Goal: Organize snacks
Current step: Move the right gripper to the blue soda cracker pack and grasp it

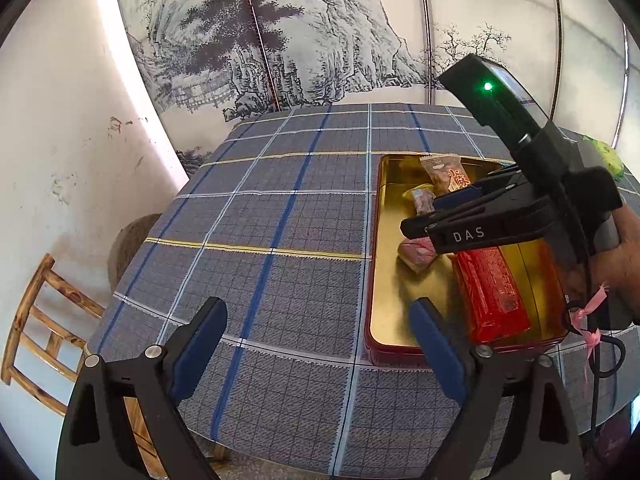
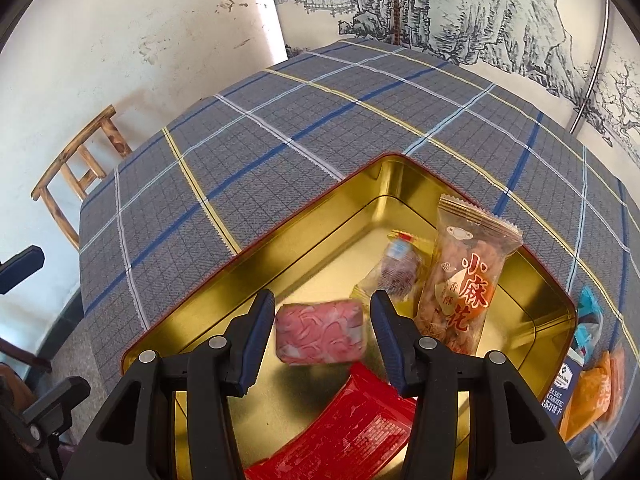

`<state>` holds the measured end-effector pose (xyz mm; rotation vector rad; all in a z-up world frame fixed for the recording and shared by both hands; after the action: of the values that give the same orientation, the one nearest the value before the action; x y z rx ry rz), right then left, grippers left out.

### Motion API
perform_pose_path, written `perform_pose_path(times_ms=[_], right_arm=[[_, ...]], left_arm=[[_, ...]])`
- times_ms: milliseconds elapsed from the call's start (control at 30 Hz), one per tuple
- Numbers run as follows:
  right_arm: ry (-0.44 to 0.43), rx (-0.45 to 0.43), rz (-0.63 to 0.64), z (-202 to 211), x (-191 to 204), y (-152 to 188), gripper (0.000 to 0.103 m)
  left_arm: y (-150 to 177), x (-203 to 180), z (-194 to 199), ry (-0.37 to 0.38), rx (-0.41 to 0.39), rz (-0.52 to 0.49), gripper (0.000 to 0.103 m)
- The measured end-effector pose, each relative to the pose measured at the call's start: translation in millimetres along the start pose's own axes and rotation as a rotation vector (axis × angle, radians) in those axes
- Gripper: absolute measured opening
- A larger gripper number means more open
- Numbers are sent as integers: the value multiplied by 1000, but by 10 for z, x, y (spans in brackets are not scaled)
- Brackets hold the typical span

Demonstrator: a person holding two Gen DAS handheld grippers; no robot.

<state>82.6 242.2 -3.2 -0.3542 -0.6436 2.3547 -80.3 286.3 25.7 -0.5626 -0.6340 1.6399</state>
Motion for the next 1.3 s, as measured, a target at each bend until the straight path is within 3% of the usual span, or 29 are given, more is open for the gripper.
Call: perform_pose_path(times_ms=[500, 767, 1033, 1300], right_arm=[[-37, -91, -48, 215, -57, 16, 51], [-67, -167, -110, 467, -165, 182, 54], [-66, -228, -215, 762, -402, 626, 60], [87, -232, -306, 1056, -946, 1449, 66]], left_arm=[[5, 11, -8, -8, 19, 5, 92], [14, 9, -15, -10, 26, 1, 92], [36, -58, 12, -18, 32, -24, 93], [-5, -206, 69, -10, 21, -60, 93]])
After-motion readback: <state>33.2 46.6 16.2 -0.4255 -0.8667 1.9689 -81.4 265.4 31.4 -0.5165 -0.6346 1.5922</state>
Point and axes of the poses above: each gripper's, at about its wrist camera, not at the fingertips, and z roughly against the way its jaws point, x to its left, y to its underside, the point moved 3 cm from there along -z, roughly the way its jaws point, and after that the axes turned 13 degrees about y, right-handed, at the moved point
